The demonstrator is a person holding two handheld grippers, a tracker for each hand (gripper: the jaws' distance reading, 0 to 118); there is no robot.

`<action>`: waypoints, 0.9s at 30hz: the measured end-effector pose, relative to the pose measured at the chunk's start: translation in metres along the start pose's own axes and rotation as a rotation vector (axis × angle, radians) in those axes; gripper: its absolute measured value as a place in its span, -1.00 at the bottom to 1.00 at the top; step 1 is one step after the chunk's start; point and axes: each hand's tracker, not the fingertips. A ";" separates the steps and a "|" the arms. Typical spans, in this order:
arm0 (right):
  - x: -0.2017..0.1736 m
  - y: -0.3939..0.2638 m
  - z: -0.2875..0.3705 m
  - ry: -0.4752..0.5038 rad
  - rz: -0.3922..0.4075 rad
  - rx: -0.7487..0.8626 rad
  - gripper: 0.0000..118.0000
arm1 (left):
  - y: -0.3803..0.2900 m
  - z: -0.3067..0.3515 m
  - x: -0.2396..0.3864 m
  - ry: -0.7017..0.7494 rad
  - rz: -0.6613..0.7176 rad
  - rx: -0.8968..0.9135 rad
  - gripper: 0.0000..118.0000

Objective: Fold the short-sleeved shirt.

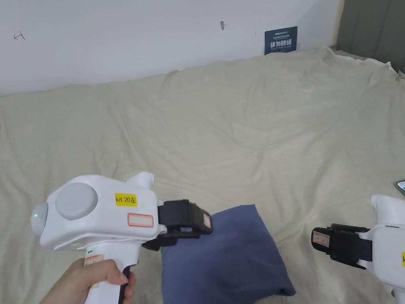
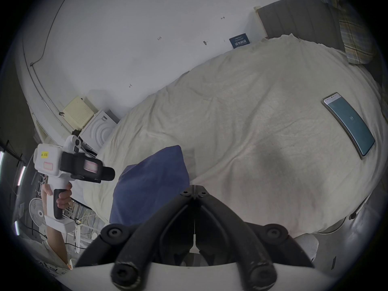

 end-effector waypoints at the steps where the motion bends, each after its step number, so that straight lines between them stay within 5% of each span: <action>1: -0.001 0.000 -0.002 0.000 0.002 -0.001 -1.00 | -0.004 -0.003 -0.001 0.011 0.014 0.005 -0.82; 15: 0.002 -0.003 0.003 0.007 0.002 -0.010 -1.00 | -0.017 -0.078 0.012 -0.079 0.005 -0.088 -0.88; 27: 0.004 -0.005 0.014 -0.057 0.009 -0.003 -1.00 | -0.027 -0.125 0.073 -0.090 -0.189 -0.169 -0.88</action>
